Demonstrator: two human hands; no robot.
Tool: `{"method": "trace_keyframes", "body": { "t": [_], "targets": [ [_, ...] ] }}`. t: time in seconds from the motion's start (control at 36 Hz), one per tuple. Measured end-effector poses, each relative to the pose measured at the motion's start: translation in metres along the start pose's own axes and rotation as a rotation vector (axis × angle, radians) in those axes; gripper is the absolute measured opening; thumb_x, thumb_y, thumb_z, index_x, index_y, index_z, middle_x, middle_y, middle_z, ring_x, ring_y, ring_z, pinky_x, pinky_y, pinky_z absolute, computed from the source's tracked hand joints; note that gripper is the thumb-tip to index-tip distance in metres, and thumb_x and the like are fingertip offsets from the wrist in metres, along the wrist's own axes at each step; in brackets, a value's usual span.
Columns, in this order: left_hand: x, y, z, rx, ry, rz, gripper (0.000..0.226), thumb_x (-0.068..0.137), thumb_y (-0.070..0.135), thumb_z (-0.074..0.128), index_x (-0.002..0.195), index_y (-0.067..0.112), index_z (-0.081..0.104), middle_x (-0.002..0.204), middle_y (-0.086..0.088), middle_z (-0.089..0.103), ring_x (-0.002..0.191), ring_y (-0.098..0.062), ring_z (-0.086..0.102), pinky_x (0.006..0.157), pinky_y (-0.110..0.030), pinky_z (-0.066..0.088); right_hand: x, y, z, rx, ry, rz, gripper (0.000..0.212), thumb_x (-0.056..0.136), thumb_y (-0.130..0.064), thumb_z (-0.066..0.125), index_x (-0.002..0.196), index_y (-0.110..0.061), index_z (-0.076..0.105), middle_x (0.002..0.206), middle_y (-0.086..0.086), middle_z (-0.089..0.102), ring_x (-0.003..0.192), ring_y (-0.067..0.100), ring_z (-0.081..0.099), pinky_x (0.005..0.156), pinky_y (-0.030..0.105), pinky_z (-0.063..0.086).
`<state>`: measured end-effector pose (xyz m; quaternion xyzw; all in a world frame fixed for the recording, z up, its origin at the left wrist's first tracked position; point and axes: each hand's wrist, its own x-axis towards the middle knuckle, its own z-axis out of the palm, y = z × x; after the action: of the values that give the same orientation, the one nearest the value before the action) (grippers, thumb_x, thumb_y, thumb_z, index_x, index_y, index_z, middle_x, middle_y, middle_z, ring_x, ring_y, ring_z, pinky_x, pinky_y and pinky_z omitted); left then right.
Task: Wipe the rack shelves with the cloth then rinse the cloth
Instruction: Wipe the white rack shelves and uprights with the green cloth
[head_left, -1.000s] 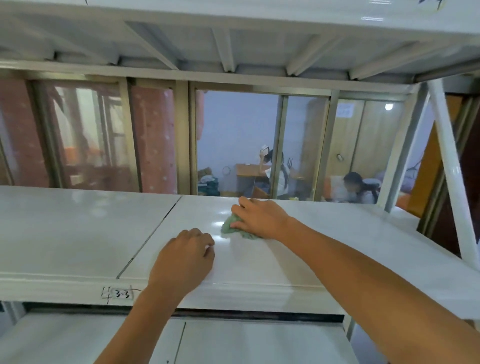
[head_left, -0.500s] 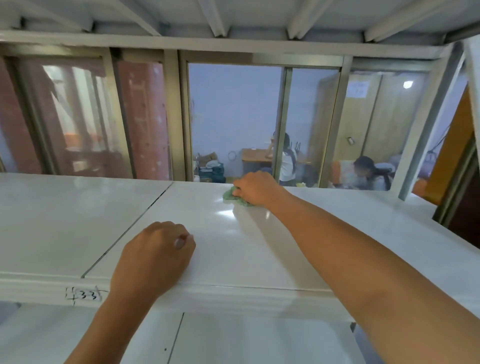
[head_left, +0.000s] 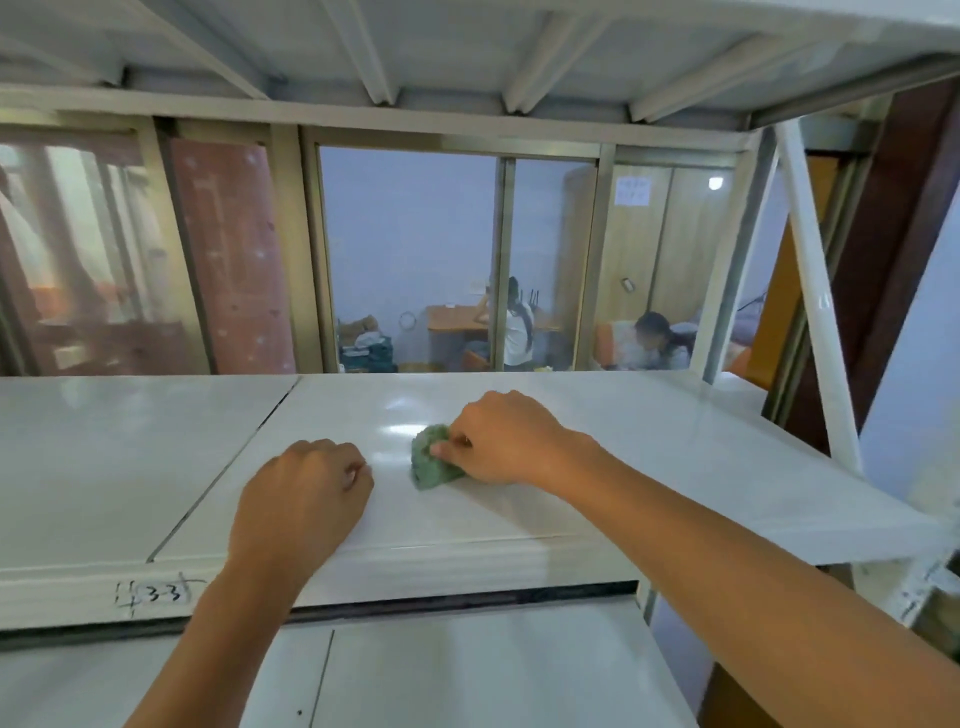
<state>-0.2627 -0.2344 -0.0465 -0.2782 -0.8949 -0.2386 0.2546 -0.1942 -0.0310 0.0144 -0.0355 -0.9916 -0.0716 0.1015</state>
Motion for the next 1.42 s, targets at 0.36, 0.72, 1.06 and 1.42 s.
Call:
{"method": "trace_keyframes", "body": {
  "t": [0.36, 0.72, 1.06, 1.42],
  "targets": [
    [0.015, 0.098, 0.030, -0.099, -0.192, 0.156, 0.016, 0.093, 0.038, 0.060, 0.104, 0.034, 0.072, 0.111, 0.009, 0.065, 0.104, -0.017, 0.060, 0.080, -0.031, 0.048, -0.133, 0.005, -0.002, 0.125, 0.164, 0.147, 0.029, 0.098, -0.043, 0.047, 0.103, -0.026, 0.071, 0.095, -0.004, 0.056, 0.088, 0.024, 0.056, 0.066, 0.030, 0.034],
    [0.019, 0.110, 0.048, -0.039, -0.156, 0.163, 0.015, 0.093, 0.027, 0.062, 0.094, 0.030, 0.076, 0.096, 0.007, 0.069, 0.088, -0.018, 0.063, 0.075, -0.033, 0.054, 0.030, 0.118, 0.042, 0.085, 0.083, 0.225, 0.018, 0.091, -0.013, 0.054, 0.097, -0.010, 0.071, 0.090, 0.008, 0.064, 0.076, 0.026, 0.054, 0.065, 0.029, 0.038],
    [0.015, 0.113, 0.052, 0.009, -0.116, 0.128, 0.016, 0.092, 0.030, 0.058, 0.083, 0.027, 0.071, 0.088, 0.011, 0.066, 0.084, -0.011, 0.060, 0.071, -0.034, 0.055, 0.136, 0.189, 0.078, 0.160, 0.125, 0.392, 0.023, 0.097, -0.024, 0.056, 0.106, -0.008, 0.070, 0.102, 0.010, 0.070, 0.095, 0.027, 0.065, 0.069, 0.029, 0.044],
    [0.016, 0.144, 0.062, -0.068, -0.119, 0.237, 0.015, 0.091, 0.020, 0.063, 0.085, 0.025, 0.076, 0.086, 0.006, 0.071, 0.080, -0.019, 0.065, 0.069, -0.035, 0.057, 0.023, 0.190, 0.045, 0.112, 0.056, 0.270, 0.018, 0.086, -0.026, 0.058, 0.071, -0.018, 0.057, 0.070, 0.001, 0.046, 0.076, 0.027, 0.056, 0.055, 0.026, 0.035]
  ]
}}
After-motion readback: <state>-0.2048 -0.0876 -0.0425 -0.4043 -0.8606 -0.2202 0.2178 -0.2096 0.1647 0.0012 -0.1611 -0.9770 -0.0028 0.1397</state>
